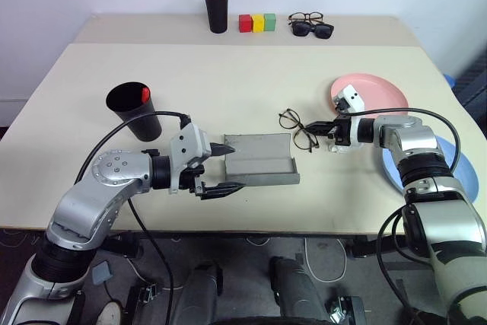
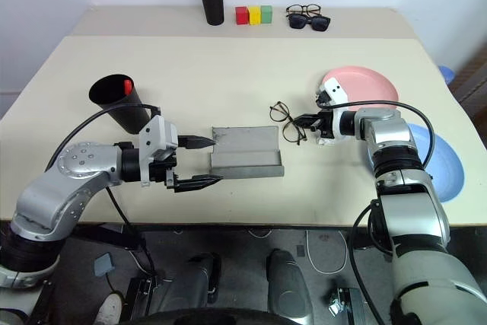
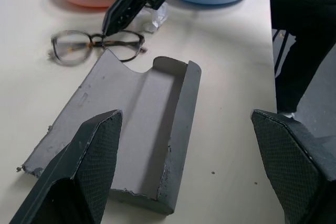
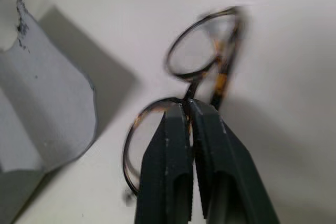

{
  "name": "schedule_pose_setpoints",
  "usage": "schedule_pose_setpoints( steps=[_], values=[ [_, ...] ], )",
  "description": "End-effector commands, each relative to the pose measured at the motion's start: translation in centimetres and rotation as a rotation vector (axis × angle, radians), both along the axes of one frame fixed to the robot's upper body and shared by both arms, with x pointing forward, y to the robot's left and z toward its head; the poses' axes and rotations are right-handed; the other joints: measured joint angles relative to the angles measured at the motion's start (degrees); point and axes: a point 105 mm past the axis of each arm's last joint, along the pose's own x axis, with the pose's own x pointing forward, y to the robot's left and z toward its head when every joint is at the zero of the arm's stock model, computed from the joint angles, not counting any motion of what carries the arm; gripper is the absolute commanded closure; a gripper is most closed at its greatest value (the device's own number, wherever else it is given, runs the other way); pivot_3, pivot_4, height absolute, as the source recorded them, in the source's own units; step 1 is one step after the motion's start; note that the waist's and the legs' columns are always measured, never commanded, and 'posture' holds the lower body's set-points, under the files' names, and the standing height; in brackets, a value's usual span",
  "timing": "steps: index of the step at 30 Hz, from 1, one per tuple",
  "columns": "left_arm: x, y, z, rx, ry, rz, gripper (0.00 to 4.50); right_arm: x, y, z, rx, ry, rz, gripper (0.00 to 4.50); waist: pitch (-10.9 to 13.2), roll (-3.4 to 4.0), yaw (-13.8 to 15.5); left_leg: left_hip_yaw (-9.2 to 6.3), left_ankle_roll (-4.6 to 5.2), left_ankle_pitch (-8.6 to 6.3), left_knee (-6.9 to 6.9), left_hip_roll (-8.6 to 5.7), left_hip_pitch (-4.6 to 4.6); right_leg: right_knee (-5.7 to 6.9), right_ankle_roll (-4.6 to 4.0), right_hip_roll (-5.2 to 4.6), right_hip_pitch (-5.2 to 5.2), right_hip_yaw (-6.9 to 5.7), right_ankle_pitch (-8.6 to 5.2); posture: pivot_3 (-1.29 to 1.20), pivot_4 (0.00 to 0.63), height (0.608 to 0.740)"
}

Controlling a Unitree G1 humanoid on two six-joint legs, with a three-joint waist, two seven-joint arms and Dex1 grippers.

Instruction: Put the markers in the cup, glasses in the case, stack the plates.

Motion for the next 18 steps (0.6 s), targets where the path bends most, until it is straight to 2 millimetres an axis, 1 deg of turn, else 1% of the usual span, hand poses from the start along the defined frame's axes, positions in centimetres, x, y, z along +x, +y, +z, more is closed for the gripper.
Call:
schedule_pose_setpoints(
  steps=[1, 5, 8, 11, 12, 14, 18],
  values=[
    [-0.5, 0.0, 0.8, -0.008, -0.037, -0.008, 0.48, 0.1, 0.2, 0.5, -0.010, -0.013, 0.021, 4.48, 0.00, 0.00, -0.03, 0.00, 0.00, 0.00, 0.00, 0.00, 0.00, 0.00, 0.00, 0.00, 0.00, 0.00, 0.00, 0.00, 0.150, 0.740],
    [-0.5, 0.1, 0.5, -0.006, -0.032, -0.005, 0.48, -0.1, 0.4, 0.3, -0.008, 0.004, 0.043, 4.48, 0.00, 0.00, -0.07, 0.00, 0.00, 0.00, -0.01, 0.00, 0.02, 0.01, 0.00, 0.00, 0.00, 0.00, 0.00, 0.00, 0.150, 0.740],
    [-0.4, 0.0, 0.5, -0.008, -0.032, -0.003, 0.48, -0.3, 0.7, 0.7, 0.011, 0.018, 0.065, 4.48, 0.00, 0.00, -0.04, 0.00, 0.00, 0.00, -0.02, 0.00, 0.02, 0.01, 0.00, 0.01, 0.00, 0.00, 0.00, 0.00, 0.150, 0.740],
    [-0.4, -0.1, 0.5, -0.013, -0.033, -0.001, 0.48, -0.2, 1.0, 1.0, -0.001, 0.005, 0.068, 3.74, 0.00, 0.00, -0.06, 0.00, 0.00, 0.00, -0.01, 0.00, 0.03, 0.01, 0.00, 0.00, 0.01, 0.00, 0.00, 0.00, 0.150, 0.740],
    [-0.4, -0.1, 0.5, -0.014, -0.033, -0.001, 0.48, 0.0, 1.0, 1.1, -0.003, -0.001, 0.059, 3.34, 0.00, 0.01, -0.07, 0.00, 0.00, 0.00, -0.01, 0.00, 0.03, 0.01, 0.00, 0.00, 0.00, 0.00, 0.00, 0.00, 0.150, 0.740],
    [-0.3, -0.1, 0.5, -0.015, -0.033, 0.000, 0.48, 0.1, 1.1, 1.1, 0.004, 0.005, 0.048, 2.33, 0.00, 0.01, -0.07, 0.00, 0.00, 0.00, -0.02, 0.00, 0.03, 0.02, 0.00, 0.01, 0.00, 0.00, 0.00, 0.00, 0.150, 0.740],
    [-0.4, -0.1, 0.4, -0.015, -0.031, 0.005, 0.48, 0.1, 1.4, 0.8, 0.010, 0.024, 0.049, 2.33, 0.00, 0.01, -0.03, 0.00, 0.00, 0.00, -0.02, 0.00, 0.02, 0.01, 0.00, 0.00, 0.00, 0.00, 0.00, 0.00, 0.150, 0.740]
  ],
)
